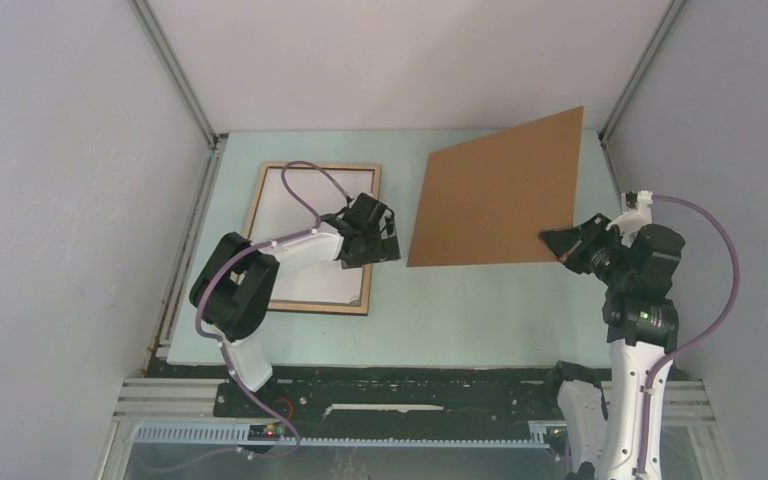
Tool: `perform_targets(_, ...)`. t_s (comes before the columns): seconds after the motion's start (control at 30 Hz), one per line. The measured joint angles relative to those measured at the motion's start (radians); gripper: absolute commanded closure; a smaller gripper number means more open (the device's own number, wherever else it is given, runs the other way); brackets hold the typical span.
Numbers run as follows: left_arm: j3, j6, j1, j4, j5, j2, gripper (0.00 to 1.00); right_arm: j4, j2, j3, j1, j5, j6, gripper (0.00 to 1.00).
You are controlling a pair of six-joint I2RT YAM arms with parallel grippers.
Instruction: Put the photo into the frame
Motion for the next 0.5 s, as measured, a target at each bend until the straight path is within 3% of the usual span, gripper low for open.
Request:
perform_targets(0.33, 0.125, -0.001, -0.091, -0.022, 0.002, 0.093, 0.03, -0.066, 0.012, 0.022, 0.015, 0.047, -0.02, 1.0)
perform_targets(0.5, 0.18, -0.003, -0.147, -0.001, 0.038, 0.137, 0.03, -0.153, 0.031, 0.1, 0.039, 0.178, -0.095, 1.0)
